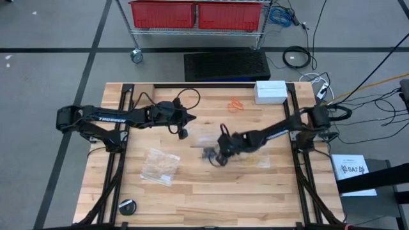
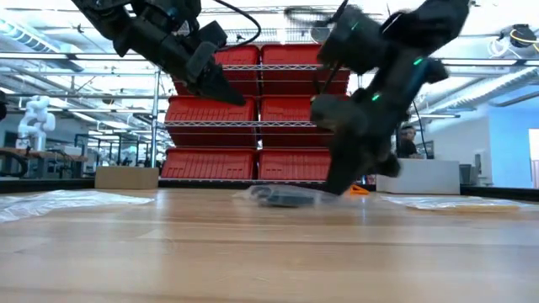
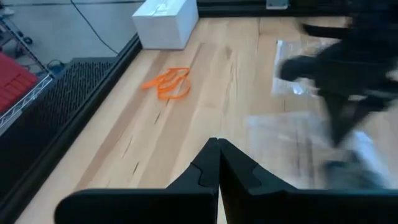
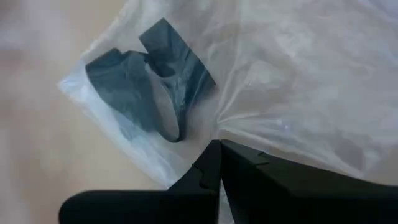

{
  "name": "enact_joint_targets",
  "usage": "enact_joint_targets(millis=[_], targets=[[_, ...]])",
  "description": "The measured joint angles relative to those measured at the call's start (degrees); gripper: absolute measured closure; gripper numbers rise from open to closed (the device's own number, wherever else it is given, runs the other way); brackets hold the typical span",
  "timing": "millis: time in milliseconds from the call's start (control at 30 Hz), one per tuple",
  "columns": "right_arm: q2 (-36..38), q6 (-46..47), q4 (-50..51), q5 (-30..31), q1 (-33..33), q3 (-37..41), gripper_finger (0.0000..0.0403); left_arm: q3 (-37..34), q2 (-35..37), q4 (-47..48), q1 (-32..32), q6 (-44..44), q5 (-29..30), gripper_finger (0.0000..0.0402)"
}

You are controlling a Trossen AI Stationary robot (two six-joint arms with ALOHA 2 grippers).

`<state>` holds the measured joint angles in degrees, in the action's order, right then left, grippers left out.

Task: Sort rubber bands
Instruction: Adjust the transparent zip bags that contain rubber bands

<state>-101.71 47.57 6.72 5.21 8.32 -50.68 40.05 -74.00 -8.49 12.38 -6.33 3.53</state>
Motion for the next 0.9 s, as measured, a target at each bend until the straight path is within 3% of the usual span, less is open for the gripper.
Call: enact_joint_targets(millis=[100, 167, 233, 300, 500, 900], targets=[[2.3, 3.6, 0.3, 1.0, 5.0, -0.6, 0.0403, 0.0, 0.0, -0.5, 0.0, 0.0, 0.0, 0.0397], [4.1, 3.5, -0.3, 6.5, 7.2, -1.5, 0.0403, 0.0, 0.0, -1.0, 0.0, 0.0, 0.0, 0.0397], [5.6, 0.3, -0.5, 12.7, 8.1, -2.1, 0.0403, 0.0, 0.0, -1.9, 0.0, 0.0, 0.0, 0.0397], [5.9, -5.5, -2.1, 14.6, 7.7, -2.3, 0.0403, 0.0, 0.0, -2.0, 0.0, 0.0, 0.0, 0.0397], [1.2, -23.1, -7.8, 8.0, 3.2, -2.3, 0.0403, 0.0, 0.0, -2.2, 0.0, 0.0, 0.0, 0.0397], [-3.8, -29.6, -7.6, 2.2, -3.3, -2.3, 0.0403, 0.0, 0.0, -1.4, 0.0, 0.0, 0.0, 0.0397]])
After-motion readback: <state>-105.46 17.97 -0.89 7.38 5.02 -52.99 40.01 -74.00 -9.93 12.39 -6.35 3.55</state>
